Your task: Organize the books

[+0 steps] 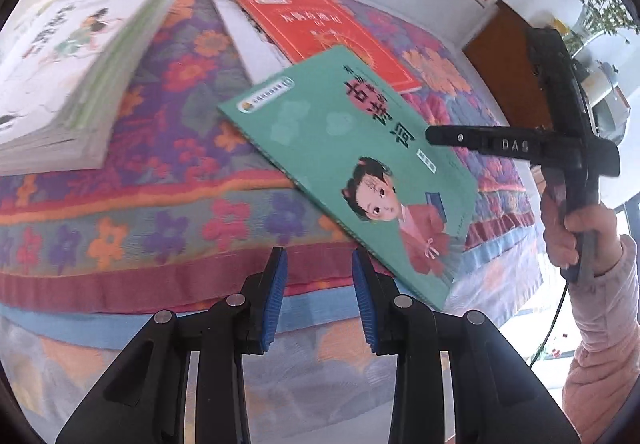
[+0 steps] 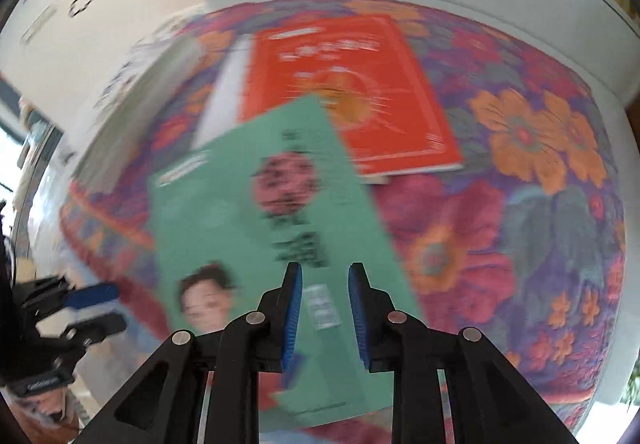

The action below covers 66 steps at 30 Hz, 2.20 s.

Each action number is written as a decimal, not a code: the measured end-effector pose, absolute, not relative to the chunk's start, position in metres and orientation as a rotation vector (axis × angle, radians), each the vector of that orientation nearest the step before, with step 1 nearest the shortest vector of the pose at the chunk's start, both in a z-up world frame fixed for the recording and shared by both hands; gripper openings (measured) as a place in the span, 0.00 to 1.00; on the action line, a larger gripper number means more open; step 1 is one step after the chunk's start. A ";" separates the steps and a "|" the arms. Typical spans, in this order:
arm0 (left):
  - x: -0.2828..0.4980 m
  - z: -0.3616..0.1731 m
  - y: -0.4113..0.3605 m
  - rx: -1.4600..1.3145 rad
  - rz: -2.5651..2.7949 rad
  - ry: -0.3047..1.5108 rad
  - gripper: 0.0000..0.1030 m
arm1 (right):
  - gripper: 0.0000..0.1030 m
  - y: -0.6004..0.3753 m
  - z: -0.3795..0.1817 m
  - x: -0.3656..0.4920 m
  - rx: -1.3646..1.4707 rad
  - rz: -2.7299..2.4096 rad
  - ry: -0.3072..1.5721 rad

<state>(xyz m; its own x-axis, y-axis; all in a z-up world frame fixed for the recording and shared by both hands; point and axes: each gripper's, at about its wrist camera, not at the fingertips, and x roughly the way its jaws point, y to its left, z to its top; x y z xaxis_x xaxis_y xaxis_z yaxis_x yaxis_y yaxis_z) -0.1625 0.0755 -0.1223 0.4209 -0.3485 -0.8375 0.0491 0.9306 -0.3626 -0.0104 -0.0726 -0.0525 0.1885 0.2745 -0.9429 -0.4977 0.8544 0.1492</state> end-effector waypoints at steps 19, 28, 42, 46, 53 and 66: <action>-0.150 -0.133 0.055 -0.290 -0.276 1.154 0.30 | 0.33 -0.122 -0.070 0.017 0.007 0.551 1.392; -0.151 -0.134 0.054 -0.293 -0.272 1.156 0.30 | 0.39 -0.114 -0.073 0.018 -0.001 0.552 1.394; -0.150 -0.134 0.055 -0.305 -0.275 1.159 0.30 | 0.43 -0.107 -0.075 0.015 -0.024 0.553 1.389; -0.150 -0.135 0.055 -0.306 -0.272 1.159 0.30 | 0.46 -0.102 -0.075 0.014 -0.043 0.555 1.385; -0.153 -0.133 0.061 -0.287 -0.245 1.194 0.34 | 0.50 -0.093 -0.076 -0.002 -0.059 0.615 1.441; -0.139 -0.142 0.086 -0.316 -0.310 1.234 0.28 | 0.44 -0.116 -0.107 -0.008 0.304 0.983 1.549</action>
<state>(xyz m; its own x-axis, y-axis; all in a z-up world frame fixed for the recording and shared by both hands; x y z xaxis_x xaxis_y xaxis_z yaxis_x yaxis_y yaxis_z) -0.1393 0.0862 -0.1421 0.3005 -0.3969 -0.8673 0.0597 0.9153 -0.3982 -0.0085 -0.1157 -0.1073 -0.2503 0.6820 -0.6872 -0.3318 0.6064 0.7227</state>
